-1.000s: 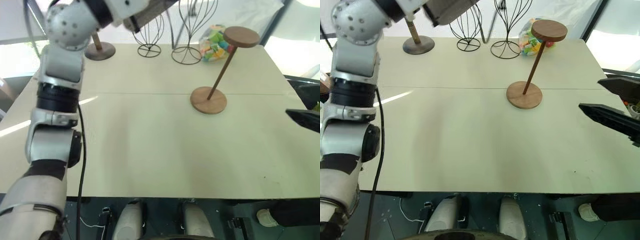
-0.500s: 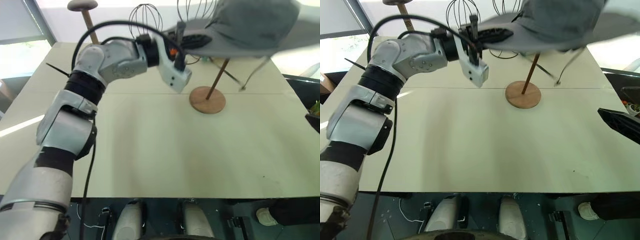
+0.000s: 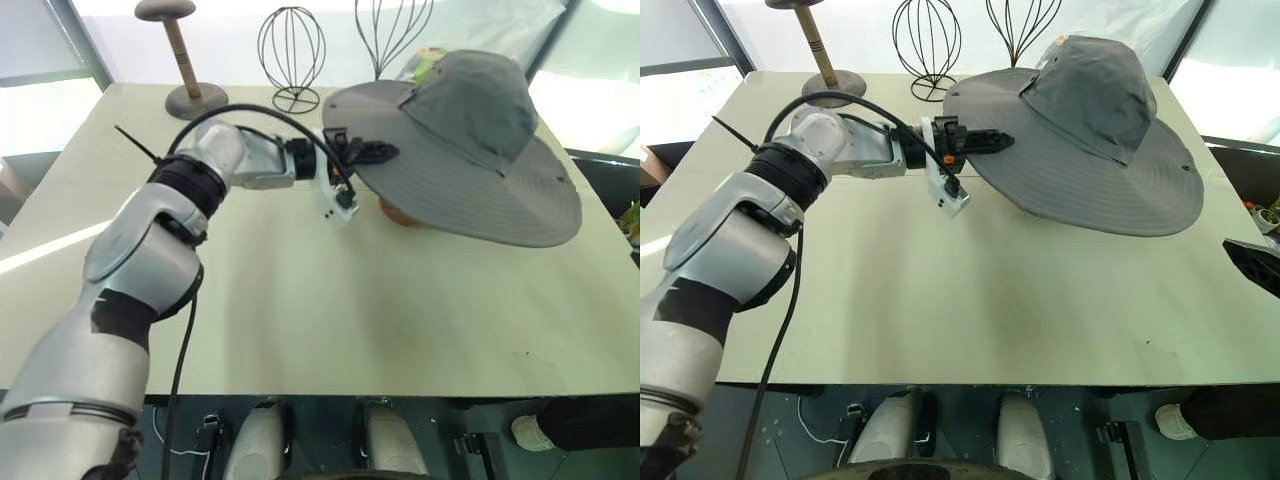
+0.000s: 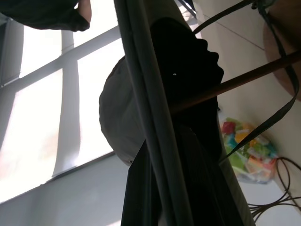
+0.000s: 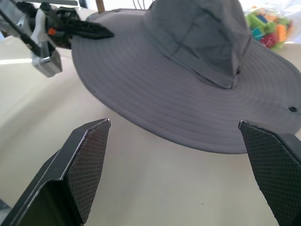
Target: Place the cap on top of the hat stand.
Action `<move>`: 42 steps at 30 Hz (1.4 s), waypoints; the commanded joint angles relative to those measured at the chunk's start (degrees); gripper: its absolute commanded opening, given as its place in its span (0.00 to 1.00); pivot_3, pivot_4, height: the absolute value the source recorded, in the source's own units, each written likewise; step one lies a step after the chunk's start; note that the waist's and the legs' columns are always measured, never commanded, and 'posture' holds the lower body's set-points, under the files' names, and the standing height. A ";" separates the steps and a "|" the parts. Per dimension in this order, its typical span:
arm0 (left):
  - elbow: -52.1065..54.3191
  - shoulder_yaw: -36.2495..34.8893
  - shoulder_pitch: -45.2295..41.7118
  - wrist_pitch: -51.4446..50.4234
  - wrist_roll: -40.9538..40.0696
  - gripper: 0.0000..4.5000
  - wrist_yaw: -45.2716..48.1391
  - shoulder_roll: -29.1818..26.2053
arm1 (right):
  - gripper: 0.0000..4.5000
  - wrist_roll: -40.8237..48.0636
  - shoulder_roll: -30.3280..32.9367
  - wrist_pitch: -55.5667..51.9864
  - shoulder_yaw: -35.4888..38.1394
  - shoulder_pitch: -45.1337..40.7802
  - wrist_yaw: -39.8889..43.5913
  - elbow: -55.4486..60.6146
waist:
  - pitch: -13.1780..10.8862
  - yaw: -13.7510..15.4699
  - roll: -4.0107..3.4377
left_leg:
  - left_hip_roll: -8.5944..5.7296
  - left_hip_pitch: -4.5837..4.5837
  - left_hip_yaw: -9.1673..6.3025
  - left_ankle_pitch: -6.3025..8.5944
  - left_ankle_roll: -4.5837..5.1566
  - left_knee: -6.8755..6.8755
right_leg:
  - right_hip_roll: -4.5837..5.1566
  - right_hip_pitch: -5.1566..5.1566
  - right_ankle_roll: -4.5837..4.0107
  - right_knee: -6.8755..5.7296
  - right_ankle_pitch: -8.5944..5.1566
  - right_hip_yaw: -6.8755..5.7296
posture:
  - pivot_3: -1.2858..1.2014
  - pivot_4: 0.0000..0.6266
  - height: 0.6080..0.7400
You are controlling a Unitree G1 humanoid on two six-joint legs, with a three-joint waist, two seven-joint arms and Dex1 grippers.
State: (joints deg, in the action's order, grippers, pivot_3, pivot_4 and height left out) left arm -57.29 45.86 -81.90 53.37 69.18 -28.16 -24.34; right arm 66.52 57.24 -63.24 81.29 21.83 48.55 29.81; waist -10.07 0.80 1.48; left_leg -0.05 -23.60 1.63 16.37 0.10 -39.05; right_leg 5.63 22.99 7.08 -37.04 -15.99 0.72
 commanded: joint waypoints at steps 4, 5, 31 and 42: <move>1.68 -1.23 3.79 2.41 -5.97 0.01 5.36 0.32 | 1.00 -1.52 0.29 2.67 2.47 1.07 0.65 -2.21 | 0.00 0.02 0.00 | 0.00 0.00 0.01 0.00 0.00 -0.01 | 0.01 -0.01 0.00 0.00 0.00 0.01 | 0.52 0.24 0.99; 1.95 -1.19 4.24 2.33 -6.25 0.01 5.77 0.25 | 1.00 -1.71 0.60 2.81 2.55 1.06 0.66 -2.72 | 0.00 0.01 0.00 | 0.00 0.00 0.01 0.00 0.00 -0.01 | 0.00 -0.01 0.00 0.00 0.00 0.01 | 0.52 0.24 0.99; 7.66 -11.06 9.99 6.14 -21.58 1.00 19.06 -9.96 | 1.00 -5.93 3.55 6.14 -4.31 -1.97 2.94 -6.71 | 0.02 -0.19 -0.03 | 0.02 0.01 0.01 0.00 0.00 -0.02 | 0.01 0.02 0.00 -0.06 0.00 0.03 | 0.52 0.24 0.99; 17.94 -23.32 24.40 -12.60 -74.88 1.00 74.29 -23.06 | 1.00 -12.79 8.16 7.98 -7.17 -3.69 9.39 -13.57 | 0.08 -0.03 -0.14 | 0.06 0.06 0.04 -0.01 -0.01 -0.06 | 0.00 -0.05 -0.02 -0.08 0.01 0.02 | 0.52 0.24 0.99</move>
State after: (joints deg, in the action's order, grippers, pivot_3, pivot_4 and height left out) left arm -43.93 27.36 -56.54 49.60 6.35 35.14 -46.32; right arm 54.68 64.25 -56.54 73.20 18.83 56.81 17.10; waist -10.00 0.77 1.34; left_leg 0.01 -23.54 1.65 16.36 0.09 -39.16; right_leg 5.64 22.91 7.06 -37.14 -15.98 0.72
